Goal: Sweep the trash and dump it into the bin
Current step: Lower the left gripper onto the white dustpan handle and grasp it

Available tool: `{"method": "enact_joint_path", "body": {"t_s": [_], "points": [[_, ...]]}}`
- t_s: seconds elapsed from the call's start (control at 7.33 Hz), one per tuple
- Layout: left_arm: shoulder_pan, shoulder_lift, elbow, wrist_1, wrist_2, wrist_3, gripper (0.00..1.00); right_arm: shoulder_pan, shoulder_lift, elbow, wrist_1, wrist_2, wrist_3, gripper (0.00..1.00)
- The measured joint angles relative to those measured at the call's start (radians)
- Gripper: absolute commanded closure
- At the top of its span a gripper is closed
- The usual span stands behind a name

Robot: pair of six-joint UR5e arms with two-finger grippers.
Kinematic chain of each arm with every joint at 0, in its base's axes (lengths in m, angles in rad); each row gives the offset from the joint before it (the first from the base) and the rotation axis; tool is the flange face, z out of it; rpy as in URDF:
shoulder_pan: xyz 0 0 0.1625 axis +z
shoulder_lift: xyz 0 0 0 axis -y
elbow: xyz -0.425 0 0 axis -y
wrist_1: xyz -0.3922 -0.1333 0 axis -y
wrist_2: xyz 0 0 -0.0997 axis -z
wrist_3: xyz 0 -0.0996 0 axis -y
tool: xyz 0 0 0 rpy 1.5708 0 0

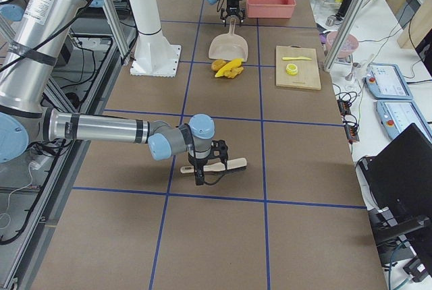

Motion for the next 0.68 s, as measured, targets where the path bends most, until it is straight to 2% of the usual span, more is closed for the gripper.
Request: {"method": "enact_joint_path", "body": {"t_s": [0.41,0.68], "points": [[0.030,0.000,0.011,0.018,0.002,0.001,0.02,-0.005,0.000,-0.009,0.082,0.039,0.051,0.03],[0.036,-0.009,0.033,0.020,0.007,0.002,0.02,-0.039,-0.003,-0.034,0.102,0.045,0.057,0.12]]}}
